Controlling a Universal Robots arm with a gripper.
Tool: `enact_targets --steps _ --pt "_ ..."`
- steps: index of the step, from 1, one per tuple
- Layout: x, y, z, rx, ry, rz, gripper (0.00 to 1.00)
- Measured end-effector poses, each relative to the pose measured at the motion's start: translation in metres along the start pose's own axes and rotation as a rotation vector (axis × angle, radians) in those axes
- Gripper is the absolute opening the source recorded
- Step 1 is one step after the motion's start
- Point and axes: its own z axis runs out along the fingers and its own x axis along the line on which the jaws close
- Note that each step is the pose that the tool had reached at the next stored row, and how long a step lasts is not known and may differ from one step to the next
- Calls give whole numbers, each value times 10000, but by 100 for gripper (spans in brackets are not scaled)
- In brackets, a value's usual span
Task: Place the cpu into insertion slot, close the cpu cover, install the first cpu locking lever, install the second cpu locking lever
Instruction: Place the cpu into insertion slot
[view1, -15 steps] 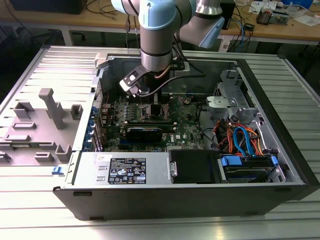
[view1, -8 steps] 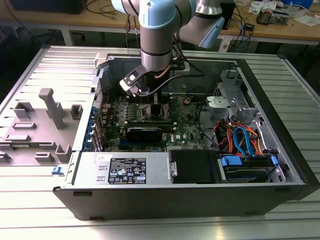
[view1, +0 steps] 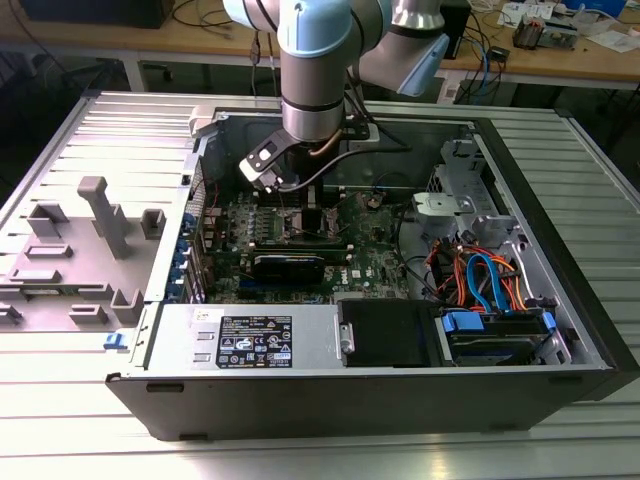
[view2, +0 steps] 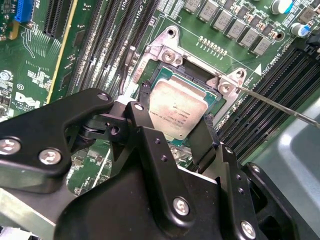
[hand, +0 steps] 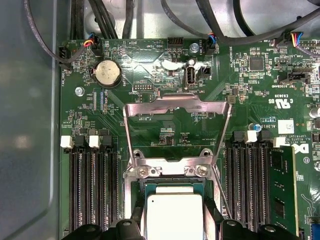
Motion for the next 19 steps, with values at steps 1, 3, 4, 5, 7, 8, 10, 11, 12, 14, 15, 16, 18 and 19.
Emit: enact_targets --steps 1,3,4,5,7,8,10,11,12,14,15,16,18,19 --pt "0 0 1 -1 1 0 55" --pt "1 0 2 -2 2 0 55" --pt "0 0 2 -2 2 0 55" --pt "1 0 3 -2 3 0 55" --pt "1 0 3 -2 3 0 55" --pt "0 0 3 -2 -2 0 55" --pt "3 2 8 -12 24 1 61" --pt "4 2 10 -13 21 1 61" --pt "3 2 9 -9 16 0 67" --pt "1 1 5 -3 4 0 67" --pt "1 0 5 -1 7 0 67" --pt "1 0 0 7 9 2 67" --pt "0 1 -20 41 11 -1 67" --pt "0 1 -27 57 14 -1 67"
